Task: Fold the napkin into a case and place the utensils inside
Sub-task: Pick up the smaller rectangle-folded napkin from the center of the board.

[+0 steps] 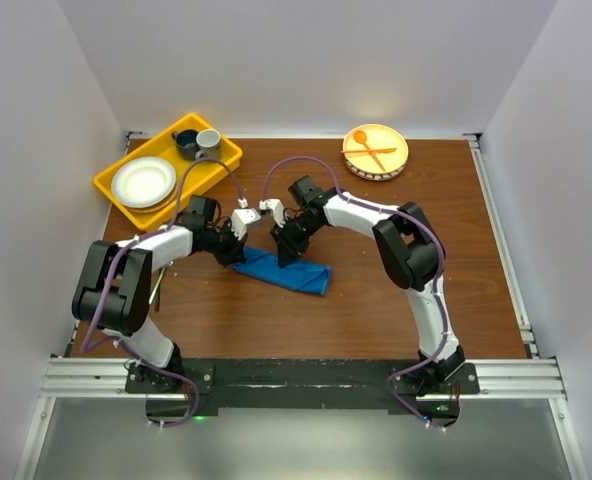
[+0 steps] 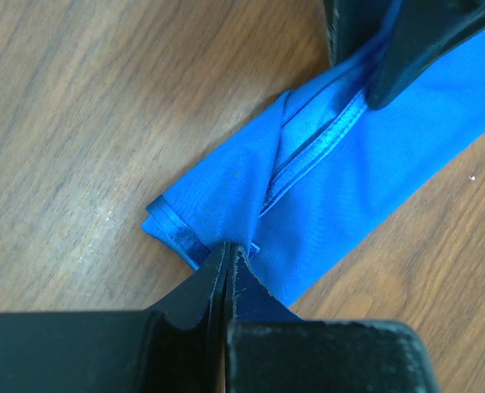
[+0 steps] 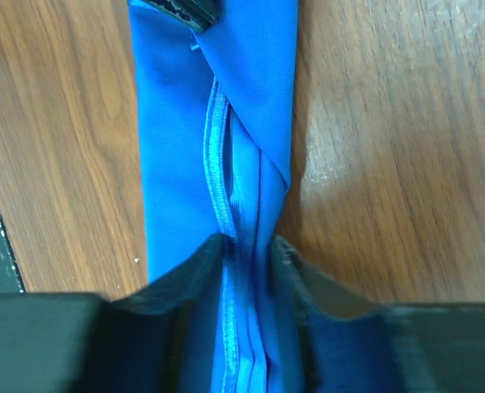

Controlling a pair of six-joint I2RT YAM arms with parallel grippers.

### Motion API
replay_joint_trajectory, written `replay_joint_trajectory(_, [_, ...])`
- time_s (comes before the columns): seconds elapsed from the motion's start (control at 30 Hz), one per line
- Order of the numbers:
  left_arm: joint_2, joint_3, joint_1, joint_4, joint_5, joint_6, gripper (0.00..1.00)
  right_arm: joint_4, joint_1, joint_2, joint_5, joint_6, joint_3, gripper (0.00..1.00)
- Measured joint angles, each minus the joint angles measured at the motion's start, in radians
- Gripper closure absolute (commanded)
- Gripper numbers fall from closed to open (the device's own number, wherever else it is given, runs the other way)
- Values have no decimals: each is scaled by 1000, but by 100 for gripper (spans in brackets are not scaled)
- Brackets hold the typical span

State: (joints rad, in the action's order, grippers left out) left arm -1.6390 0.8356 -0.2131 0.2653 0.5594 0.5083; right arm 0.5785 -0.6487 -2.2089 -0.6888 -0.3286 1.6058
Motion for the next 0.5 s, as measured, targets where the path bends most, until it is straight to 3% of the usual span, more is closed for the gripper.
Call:
replay_joint_trajectory(0.03, [0, 0, 0, -2, 0, 0, 100, 0, 0, -3, -2, 1, 0, 89])
replay_joint_trajectory(0.13, [0, -2, 0, -10, -2, -1, 100, 1, 0, -10, -9, 9, 0, 100])
replay_joint_trajectory(0.33, [5, -8, 0, -17, 1, -1, 99, 4, -1, -11, -13, 12, 1, 100])
replay_joint_trajectory(0.5, [39, -37, 0, -31, 4, -2, 66, 2, -2, -10, -10, 33, 1, 100])
